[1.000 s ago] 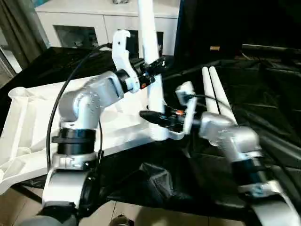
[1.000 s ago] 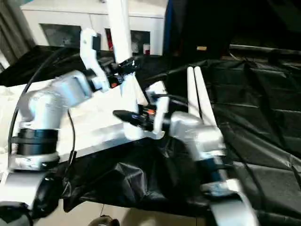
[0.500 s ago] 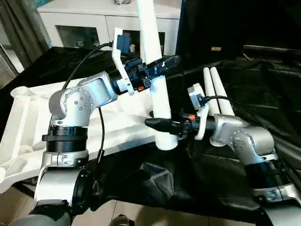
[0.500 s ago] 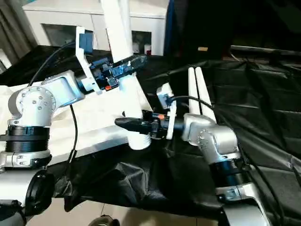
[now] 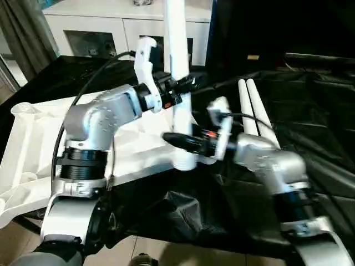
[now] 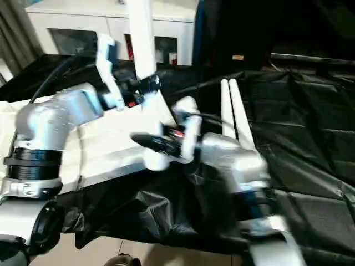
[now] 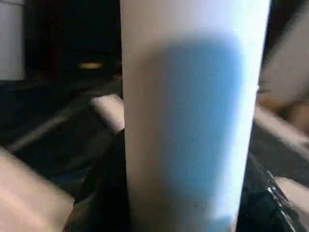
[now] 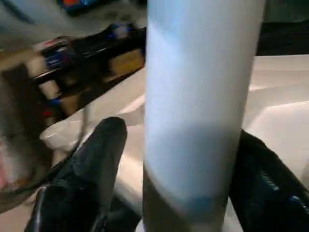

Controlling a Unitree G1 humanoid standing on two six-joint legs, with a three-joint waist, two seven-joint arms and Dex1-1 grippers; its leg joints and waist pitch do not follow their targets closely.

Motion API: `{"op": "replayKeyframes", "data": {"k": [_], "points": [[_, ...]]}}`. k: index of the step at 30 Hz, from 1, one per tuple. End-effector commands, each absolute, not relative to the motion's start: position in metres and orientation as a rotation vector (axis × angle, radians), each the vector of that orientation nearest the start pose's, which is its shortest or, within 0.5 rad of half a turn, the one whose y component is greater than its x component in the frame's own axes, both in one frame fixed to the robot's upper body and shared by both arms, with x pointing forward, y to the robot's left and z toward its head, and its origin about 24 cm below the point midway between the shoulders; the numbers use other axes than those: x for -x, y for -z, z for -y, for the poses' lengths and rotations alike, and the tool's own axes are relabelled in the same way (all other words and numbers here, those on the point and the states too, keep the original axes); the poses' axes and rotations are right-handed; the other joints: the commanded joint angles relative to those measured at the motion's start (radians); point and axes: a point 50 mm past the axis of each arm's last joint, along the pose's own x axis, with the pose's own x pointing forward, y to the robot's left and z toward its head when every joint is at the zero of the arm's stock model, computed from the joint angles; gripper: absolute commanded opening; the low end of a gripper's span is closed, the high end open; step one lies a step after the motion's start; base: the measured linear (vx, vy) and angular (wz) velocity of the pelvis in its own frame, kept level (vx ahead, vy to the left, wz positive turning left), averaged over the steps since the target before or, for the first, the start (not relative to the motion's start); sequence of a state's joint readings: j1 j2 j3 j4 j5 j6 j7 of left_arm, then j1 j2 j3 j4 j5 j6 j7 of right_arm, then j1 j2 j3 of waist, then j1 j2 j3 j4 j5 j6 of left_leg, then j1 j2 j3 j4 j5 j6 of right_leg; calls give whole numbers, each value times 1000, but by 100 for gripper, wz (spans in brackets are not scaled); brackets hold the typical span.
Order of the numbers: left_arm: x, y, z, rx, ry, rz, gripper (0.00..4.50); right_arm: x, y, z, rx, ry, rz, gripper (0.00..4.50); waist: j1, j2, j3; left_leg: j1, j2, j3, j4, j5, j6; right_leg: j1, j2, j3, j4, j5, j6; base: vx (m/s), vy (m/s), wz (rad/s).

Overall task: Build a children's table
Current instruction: Pick table leg

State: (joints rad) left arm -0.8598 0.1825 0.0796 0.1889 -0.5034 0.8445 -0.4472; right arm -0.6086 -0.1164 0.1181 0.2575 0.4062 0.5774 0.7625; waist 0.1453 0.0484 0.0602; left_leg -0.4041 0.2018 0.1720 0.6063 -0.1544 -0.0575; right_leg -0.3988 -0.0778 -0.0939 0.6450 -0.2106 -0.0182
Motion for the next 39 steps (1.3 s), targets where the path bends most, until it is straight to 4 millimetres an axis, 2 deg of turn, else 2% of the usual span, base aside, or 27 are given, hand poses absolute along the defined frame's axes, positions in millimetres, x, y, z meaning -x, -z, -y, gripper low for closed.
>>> {"op": "replayKeyframes", "data": {"k": [1,2,5,11,12,13,15,17,20,24,25,26,29,31,39], "points": [[-356,-210,-92,217,752,-121,180,-327,-117,58,-213,-1073,-211,289,0,0,-85,22,26,-17,-65,-170,-33,55,-70,53,-81,-91,-154,0,0,0],[-356,-210,-91,216,746,-122,180,-326,-115,56,-216,-1072,-218,289,0,-1,-86,24,26,-16,-64,-166,-30,54,-69,53,-81,-81,-156,0,0,0],[-355,-210,-91,207,752,-127,180,-325,-114,54,-209,-1075,-234,249,3,1,-86,22,26,-16,-63,-150,-20,55,-68,53,-75,-30,-165,0,0,0],[-354,-211,-93,224,734,-116,180,-327,-110,58,-167,-1038,-251,199,-1,-2,-83,22,24,-14,-64,-174,-24,56,-71,54,-83,-92,-152,0,0,0],[-354,-211,-93,224,734,-116,180,-327,-110,58,-167,-1038,-251,195,-1,-1,-83,23,26,-15,-65,-176,-24,56,-71,54,-83,-95,-151,0,0,0],[-354,-211,-93,222,737,-114,180,-327,-110,61,-171,-1042,-252,195,-2,-6,-83,23,25,-14,-65,-173,-22,56,-70,54,-83,-98,-151,0,0,0],[-354,-211,-93,221,741,-114,180,-327,-111,62,-172,-1044,-252,191,-1,-5,-83,23,25,-14,-64,-169,-19,55,-69,55,-83,-95,-150,0,0,0],[-353,-213,-92,245,800,-90,236,-319,-118,67,-216,-1154,-231,187,1,-8,-84,22,25,-13,-62,-154,-9,58,-69,55,-82,-80,-151,0,0,0],[-351,-215,-94,295,861,-71,250,-307,-128,73,-284,-1297,-210,187,8,-7,-85,20,25,-13,-60,-131,13,60,-68,54,-79,-41,-155,0,0,0],[-339,-222,-94,355,1029,-54,293,-306,-128,83,-270,-1304,-232,186,4,-6,-85,17,23,-12,-58,-133,13,59,-68,51,-77,-39,-180,0,0,0],[-338,-223,-94,353,1047,-50,293,-306,-128,84,-270,-1304,-233,186,1,-7,-85,18,23,-12,-58,-142,12,60,-70,52,-79,-57,-182,0,0,0],[-336,-220,-94,324,1062,-65,266,-305,-129,87,-271,-1318,-235,186,0,-5,-83,20,24,-12,-59,-153,11,57,-69,52,-82,-83,-182,0,0,0],[-338,-217,-94,313,1056,-78,256,-302,-131,88,-277,-1337,-235,186,0,-3,-81,23,25,-12,-60,-169,4,56,-67,53,-87,-121,-167,0,0,0],[-338,-216,-93,324,1058,-81,224,-301,-132,89,-281,-1348,-234,186,-1,-1,-81,24,26,-13,-62,-180,-6,55,-67,53,-88,-138,-160,0,0,0],[-341,-217,-91,318,1035,-77,185,-304,-133,90,-215,-1291,-187,186,1,-3,-84,20,24,-13,-59,-155,-8,57,-68,53,-83,-88,-167,0,0,0]]}}
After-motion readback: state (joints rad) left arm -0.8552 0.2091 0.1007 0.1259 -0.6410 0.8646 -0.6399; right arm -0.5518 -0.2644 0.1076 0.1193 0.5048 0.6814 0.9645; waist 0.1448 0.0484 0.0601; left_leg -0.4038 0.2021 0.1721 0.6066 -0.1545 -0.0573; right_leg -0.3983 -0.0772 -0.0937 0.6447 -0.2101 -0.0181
